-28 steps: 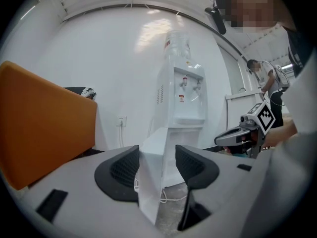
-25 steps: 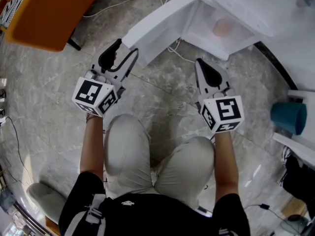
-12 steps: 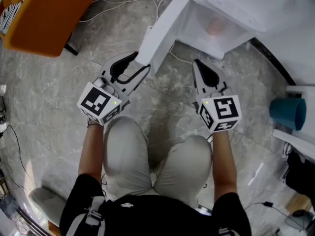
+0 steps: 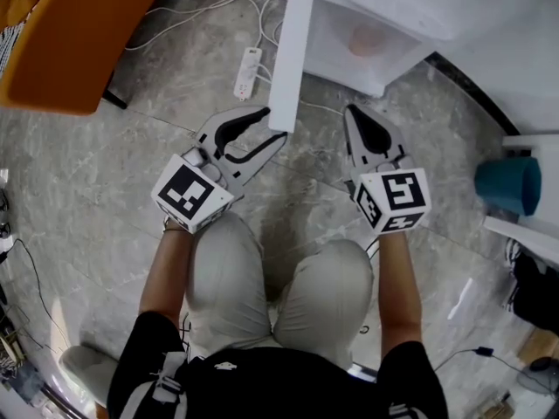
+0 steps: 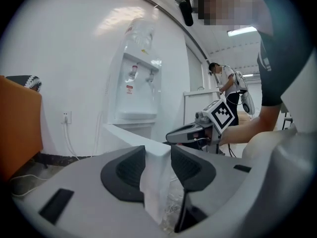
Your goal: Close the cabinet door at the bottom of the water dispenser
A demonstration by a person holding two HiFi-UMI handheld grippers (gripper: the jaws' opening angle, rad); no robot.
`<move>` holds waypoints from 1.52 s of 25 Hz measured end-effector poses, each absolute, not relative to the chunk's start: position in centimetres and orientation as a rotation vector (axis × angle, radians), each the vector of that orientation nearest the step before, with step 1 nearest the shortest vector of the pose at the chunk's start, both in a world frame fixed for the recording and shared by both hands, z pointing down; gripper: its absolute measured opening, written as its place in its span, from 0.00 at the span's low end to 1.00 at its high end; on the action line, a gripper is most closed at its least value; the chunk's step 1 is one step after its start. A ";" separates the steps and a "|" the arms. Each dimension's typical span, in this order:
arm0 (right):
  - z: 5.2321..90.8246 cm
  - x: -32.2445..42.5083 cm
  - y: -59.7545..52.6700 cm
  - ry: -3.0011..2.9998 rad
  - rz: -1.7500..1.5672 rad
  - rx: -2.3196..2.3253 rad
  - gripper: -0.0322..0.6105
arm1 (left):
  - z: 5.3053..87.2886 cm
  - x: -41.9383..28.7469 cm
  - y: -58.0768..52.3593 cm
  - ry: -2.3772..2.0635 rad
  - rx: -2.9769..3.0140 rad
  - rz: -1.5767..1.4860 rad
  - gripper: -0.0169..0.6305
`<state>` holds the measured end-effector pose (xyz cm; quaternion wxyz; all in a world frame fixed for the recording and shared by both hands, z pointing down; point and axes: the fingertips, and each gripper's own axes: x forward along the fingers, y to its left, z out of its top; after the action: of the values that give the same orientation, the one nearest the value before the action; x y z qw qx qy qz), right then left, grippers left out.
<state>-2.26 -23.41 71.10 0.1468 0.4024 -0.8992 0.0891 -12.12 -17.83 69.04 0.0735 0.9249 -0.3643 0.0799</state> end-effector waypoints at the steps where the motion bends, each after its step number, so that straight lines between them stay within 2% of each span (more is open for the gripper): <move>1: 71.1 -2.0 -23.4 -2.585 0.256 1.163 0.10 | 69.0 -11.5 -17.8 -1.081 2.783 0.235 0.28; 21: 71.7 6.6 -23.2 -2.452 0.274 1.380 0.10 | 68.9 -1.4 -20.1 -0.796 2.886 0.201 0.18; 38: 72.2 11.6 -23.1 -2.362 0.272 1.509 0.10 | 68.7 5.1 -24.1 -0.740 2.976 0.200 0.17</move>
<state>11.59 -23.13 72.16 0.1622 0.5288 -0.8276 0.0954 5.11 -24.12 68.70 0.0342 0.9678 -0.2407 0.0651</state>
